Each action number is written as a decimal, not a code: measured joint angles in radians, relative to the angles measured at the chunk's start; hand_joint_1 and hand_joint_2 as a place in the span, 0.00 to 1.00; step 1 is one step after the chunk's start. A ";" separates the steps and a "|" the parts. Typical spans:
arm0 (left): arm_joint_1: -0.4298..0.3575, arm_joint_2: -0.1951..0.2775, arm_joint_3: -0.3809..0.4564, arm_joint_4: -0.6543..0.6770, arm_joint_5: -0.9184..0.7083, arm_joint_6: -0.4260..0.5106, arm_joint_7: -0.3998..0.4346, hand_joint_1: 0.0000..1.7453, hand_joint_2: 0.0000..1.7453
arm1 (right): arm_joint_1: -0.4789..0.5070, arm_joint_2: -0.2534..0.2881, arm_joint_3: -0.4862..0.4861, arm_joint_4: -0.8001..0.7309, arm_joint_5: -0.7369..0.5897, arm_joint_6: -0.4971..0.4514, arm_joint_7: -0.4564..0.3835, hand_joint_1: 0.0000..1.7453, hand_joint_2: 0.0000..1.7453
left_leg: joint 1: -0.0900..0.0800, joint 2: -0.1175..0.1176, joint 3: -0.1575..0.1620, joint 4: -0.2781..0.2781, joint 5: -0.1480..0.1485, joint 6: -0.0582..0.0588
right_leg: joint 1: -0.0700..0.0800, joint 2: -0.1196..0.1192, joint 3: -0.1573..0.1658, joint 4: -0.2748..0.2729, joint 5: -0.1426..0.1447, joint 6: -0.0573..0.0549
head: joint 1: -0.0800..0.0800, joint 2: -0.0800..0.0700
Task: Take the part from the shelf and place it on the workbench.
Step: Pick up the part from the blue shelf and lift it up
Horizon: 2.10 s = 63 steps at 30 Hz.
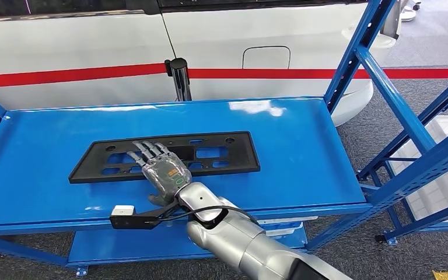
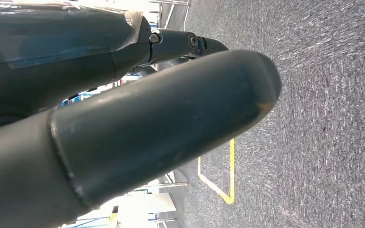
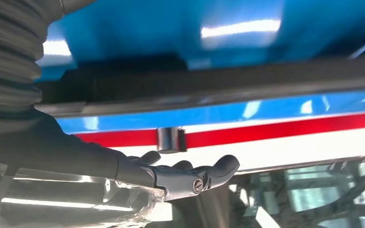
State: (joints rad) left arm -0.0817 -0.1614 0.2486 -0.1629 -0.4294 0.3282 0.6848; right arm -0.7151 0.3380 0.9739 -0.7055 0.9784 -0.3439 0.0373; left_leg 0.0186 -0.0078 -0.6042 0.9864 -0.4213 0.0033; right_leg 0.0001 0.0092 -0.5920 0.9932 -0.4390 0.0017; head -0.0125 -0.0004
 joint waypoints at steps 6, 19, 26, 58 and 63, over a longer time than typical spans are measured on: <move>0.000 0.000 0.002 -0.001 0.000 0.006 0.007 0.00 0.00 | -0.010 0.000 -0.086 -0.026 0.020 0.005 0.002 0.00 1.00 | 0.000 0.000 0.000 0.000 0.000 0.000 | 0.000 0.000 0.000 0.000 0.000 0.000 | 0.000 0.000; 0.000 -0.003 0.010 -0.002 0.000 0.019 0.008 0.00 0.00 | -0.017 0.000 -0.150 -0.031 0.045 0.013 0.004 0.92 1.00 | 0.000 0.000 0.000 0.000 0.000 0.000 | 0.000 0.000 0.000 0.000 0.000 0.000 | 0.000 0.000; 0.000 -0.003 0.013 -0.002 -0.010 0.019 0.007 0.00 0.00 | -0.017 0.000 -0.138 -0.015 0.062 0.017 0.008 0.96 1.00 | 0.000 0.000 0.000 0.000 0.000 0.000 | 0.000 0.000 0.000 0.000 0.000 0.000 | 0.000 0.000; 0.000 -0.005 0.017 -0.003 -0.045 -0.001 0.000 0.00 0.00 | 0.019 0.000 -0.173 -0.082 0.146 -0.001 0.011 0.00 1.00 | 0.000 0.000 0.000 0.000 0.000 0.000 | 0.000 0.000 0.000 0.000 0.000 0.000 | 0.000 0.000; 0.000 -0.005 0.018 -0.003 -0.045 -0.001 0.000 0.00 0.00 | 0.028 0.000 -0.193 -0.113 0.156 0.005 0.001 0.00 1.00 | 0.000 0.000 0.000 0.000 0.000 0.000 | 0.000 0.000 0.000 0.000 0.000 0.000 | 0.000 0.000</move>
State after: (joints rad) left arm -0.0817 -0.1667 0.2663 -0.1657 -0.4749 0.3269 0.6847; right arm -0.6872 0.3380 0.7810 -0.8184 1.1343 -0.3393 0.0383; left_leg 0.0186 -0.0077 -0.6041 0.9864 -0.4214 0.0034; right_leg 0.0002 0.0093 -0.5922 0.9932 -0.4390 0.0018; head -0.0125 -0.0004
